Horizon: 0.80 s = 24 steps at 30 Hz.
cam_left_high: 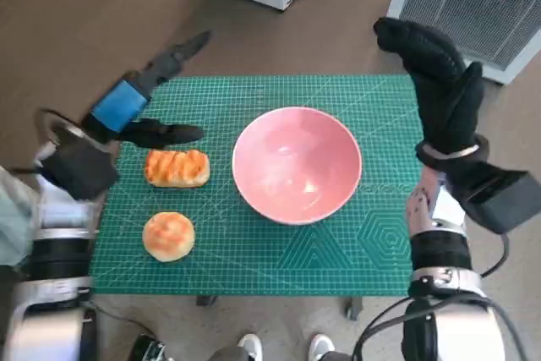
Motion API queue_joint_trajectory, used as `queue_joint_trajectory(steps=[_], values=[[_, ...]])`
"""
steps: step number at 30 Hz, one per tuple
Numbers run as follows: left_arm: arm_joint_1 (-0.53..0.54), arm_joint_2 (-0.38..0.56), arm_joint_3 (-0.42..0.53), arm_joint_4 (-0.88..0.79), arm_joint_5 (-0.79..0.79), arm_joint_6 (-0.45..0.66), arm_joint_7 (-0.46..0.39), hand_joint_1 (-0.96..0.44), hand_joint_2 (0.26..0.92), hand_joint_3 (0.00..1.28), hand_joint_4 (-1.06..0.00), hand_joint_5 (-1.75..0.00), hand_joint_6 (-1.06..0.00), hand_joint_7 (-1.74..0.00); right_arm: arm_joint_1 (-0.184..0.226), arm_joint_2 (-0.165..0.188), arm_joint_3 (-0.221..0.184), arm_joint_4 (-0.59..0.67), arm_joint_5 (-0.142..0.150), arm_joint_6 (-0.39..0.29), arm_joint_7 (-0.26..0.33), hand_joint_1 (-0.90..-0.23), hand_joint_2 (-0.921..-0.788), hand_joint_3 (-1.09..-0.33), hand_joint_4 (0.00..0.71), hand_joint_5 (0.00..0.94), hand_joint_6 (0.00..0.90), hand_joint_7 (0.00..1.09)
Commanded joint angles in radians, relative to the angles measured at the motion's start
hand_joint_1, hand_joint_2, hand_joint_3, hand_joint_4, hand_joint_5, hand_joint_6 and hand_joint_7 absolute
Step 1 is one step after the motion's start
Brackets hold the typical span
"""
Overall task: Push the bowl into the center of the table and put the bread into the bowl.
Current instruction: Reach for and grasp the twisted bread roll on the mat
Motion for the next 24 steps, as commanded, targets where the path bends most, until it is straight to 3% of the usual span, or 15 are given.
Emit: queue_joint_trajectory(steps=[1, 14, 24], values=[[0.010, 0.100, -0.098, -0.185, 0.189, 0.294, -0.064, -0.25, 0.699, 0.00, -0.06, 0.00, -0.23, -0.03, 0.033, -0.011, 0.005, 0.005, -0.010, 0.019, -0.022, -0.763, -0.921, -0.640, 0.196, 0.003, 0.282, 0.08], [-0.069, 0.056, -0.295, -0.095, 0.338, 0.525, -0.121, -0.26, 0.703, 0.00, -0.05, 0.00, -0.25, -0.01, 0.023, -0.010, 0.016, 0.018, -0.023, 0.026, -0.039, -0.753, -0.921, -0.643, 0.194, 0.001, 0.280, 0.08], [-0.102, 0.009, -0.428, 0.041, 0.435, 0.569, -0.069, -0.23, 0.703, 0.00, -0.04, 0.00, -0.24, 0.00, 0.021, -0.015, 0.026, 0.022, -0.031, 0.020, -0.050, -0.750, -0.921, -0.655, 0.193, 0.001, 0.279, 0.08]])
